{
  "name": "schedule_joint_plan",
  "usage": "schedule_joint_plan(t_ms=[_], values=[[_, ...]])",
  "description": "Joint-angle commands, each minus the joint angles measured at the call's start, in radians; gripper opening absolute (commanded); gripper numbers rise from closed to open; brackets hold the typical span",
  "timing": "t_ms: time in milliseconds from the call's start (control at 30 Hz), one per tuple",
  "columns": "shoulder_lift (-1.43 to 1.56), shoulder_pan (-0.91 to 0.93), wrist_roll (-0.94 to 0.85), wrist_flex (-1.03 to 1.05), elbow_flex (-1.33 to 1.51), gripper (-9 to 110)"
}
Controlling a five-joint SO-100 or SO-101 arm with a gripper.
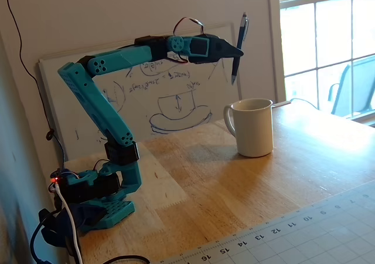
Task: Grasp a pen and put it in a mug.
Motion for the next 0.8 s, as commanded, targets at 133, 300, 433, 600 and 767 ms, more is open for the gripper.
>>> schedule_joint_plan(t_ms=[133,300,433,600,767], values=[[-0.041,-0.011,-0.021,-0.291,0.012,3],[-0.104,0.000,-0.023,-0.328,0.023,3],[-0.106,0.003,-0.011,-0.328,0.091,3],[-0.067,0.005,-0.011,-0.341,0.176,3],[-0.044,0.017,-0.011,-0.341,0.233,3]])
